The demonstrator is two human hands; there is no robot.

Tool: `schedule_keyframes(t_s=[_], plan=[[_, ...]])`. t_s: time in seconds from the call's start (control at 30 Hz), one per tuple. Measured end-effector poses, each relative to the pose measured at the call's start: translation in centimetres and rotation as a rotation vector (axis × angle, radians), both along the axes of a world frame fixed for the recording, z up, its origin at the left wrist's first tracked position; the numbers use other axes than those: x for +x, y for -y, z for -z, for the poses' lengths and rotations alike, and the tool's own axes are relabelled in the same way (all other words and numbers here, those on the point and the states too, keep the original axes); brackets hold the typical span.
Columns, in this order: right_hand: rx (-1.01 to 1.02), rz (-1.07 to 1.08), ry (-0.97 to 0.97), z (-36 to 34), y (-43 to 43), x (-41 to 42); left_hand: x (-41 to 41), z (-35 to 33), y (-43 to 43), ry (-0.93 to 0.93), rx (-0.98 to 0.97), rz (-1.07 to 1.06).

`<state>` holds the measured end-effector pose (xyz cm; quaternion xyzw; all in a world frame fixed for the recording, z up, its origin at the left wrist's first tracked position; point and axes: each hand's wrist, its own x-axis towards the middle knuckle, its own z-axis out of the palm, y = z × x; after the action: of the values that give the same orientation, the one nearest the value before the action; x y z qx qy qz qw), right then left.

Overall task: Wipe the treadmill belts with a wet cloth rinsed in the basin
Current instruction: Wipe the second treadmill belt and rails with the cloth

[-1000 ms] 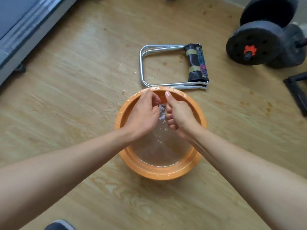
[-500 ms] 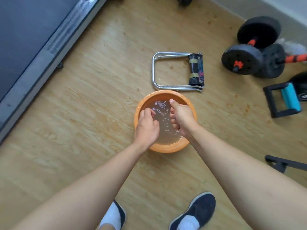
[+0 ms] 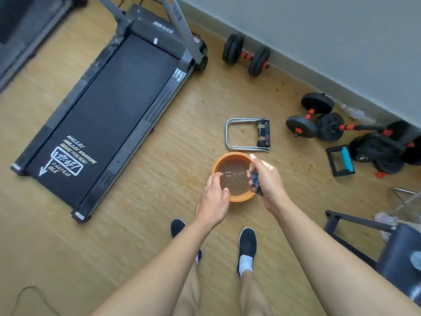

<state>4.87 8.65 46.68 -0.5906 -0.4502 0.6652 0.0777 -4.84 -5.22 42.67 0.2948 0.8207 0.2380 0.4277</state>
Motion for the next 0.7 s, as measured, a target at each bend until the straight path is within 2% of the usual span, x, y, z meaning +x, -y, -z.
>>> schedule_keyframes(t_s=[0.2,0.37,0.53,0.7], plan=[[0.117,-0.379,0.001,-16.5,2.2,-0.2,-0.8,-14.2,4.8,-0.116,0.012,-0.063],[0.270,-0.753,-0.079,-25.2,7.6,-4.2,-0.7,-23.5,12.1,-0.307,0.064,-0.171],[0.523,-1.154,-0.182,-30.4,16.6,-12.5,-3.3,-27.6,22.9,-0.416,-0.035,-0.424],[0.789,-1.450,-0.233,-34.8,26.6,-21.5,-11.8,-29.8,35.2,-0.579,-0.187,-0.573]])
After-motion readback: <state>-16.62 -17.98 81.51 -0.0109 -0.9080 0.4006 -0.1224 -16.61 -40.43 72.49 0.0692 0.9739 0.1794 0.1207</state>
